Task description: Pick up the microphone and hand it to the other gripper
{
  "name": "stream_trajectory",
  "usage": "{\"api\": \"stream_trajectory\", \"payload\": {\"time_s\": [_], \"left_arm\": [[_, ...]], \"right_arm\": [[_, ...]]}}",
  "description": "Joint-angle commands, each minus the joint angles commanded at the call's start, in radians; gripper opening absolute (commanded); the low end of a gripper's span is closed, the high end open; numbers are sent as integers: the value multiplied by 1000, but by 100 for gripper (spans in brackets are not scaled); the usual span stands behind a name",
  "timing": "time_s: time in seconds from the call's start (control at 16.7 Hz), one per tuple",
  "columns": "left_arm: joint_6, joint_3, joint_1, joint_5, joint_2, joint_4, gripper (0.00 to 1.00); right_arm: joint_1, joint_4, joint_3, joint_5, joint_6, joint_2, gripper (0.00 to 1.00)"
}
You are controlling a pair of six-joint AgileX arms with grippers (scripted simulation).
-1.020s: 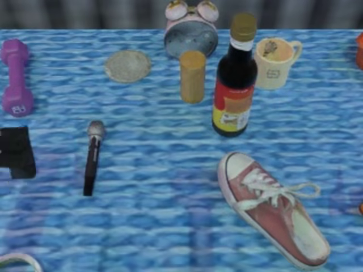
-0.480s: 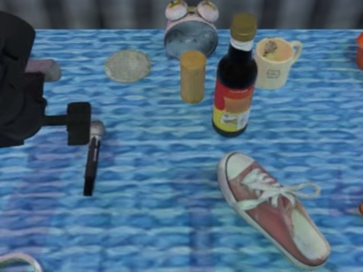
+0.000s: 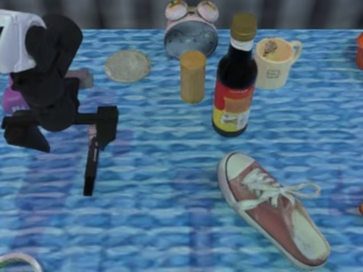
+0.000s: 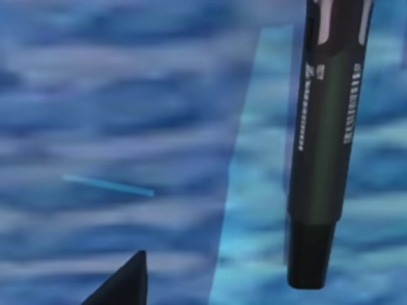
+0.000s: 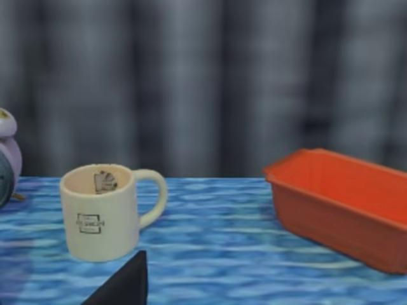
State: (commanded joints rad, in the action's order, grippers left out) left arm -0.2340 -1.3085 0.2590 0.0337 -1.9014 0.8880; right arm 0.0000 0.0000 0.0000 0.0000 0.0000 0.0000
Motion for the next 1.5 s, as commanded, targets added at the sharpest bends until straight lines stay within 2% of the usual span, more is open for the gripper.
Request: {"api": "stream_trajectory", "payload": {"time_s": [0.42,0.9,1.2,1.5], "left_arm": [[1,5,-3,0,-15,-16,100],[-5,111,8,1,-207,-319,100],[-6,120,9,1,-225,-341,100],[-6,120,9,1,-225,-341,62]], "right_arm": [[0,0,0,0,0,0,100],[0,0,0,0,0,0,100],[0,0,0,0,0,0,100],[0,0,0,0,0,0,100]]}}
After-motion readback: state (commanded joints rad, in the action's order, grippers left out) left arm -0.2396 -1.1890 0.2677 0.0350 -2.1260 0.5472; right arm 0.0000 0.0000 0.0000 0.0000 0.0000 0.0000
